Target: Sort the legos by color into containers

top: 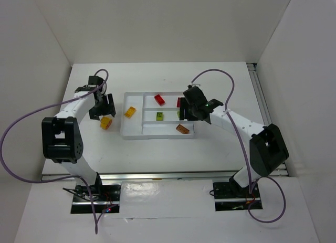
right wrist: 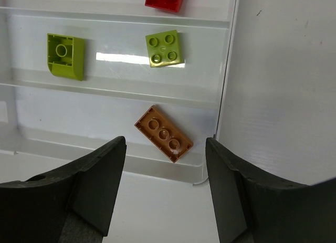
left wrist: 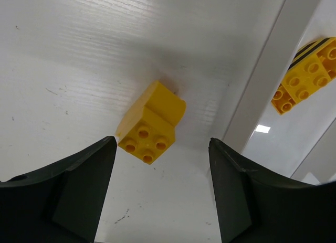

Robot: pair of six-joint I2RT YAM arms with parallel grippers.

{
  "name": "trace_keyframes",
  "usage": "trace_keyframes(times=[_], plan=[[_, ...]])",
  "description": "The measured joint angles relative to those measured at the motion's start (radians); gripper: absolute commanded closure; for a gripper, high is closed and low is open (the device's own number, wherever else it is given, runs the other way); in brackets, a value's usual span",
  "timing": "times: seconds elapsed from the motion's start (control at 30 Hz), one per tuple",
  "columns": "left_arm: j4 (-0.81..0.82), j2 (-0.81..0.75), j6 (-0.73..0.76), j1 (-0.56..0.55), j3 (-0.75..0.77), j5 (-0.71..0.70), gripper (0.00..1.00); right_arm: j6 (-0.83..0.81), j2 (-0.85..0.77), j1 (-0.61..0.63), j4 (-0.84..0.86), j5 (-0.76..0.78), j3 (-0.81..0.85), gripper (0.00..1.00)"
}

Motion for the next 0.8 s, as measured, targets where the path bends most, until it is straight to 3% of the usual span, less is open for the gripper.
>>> trace_keyframes(times=[0.2,0.33,0.5,0.53,0.67,0.73,0.8], plan=[[0.001,0.003,-0.001,-0.01,-0.021,-0.063,0.19,-0.012,0.0,-0.005,0.0,-0.011,0.0,0.3],[0.004,0.021,-0.005,-0.01,-0.021,-0.079,0.34,-0.016,0.0,-0.005,0.0,-0.016,0.0,0.3],[0.006,0.026,-0.003,-0.01,-0.021,-0.078,0.38,-0.018,0.0,-0.005,0.0,-0.021,0.0,0.3],[0.007,0.026,-0.003,-0.01,-0.021,-0.077,0.44,-0.019,0.0,-0.005,0.0,-0.022,0.0,0.32],[0.01,0.026,-0.002,-0.01,-0.021,-0.063,0.53,-0.019,0.001,-0.005,-0.001,-0.026,0.0,0.32],[0.012,0.026,-0.002,-0.01,-0.021,-0.053,0.45,-0.019,0.001,-0.005,0.0,-0.027,0.0,0.32],[0.012,0.026,-0.003,-0.01,-0.021,-0.039,0.27,-0.019,0.002,-0.005,-0.001,-0.029,0.0,0.32]])
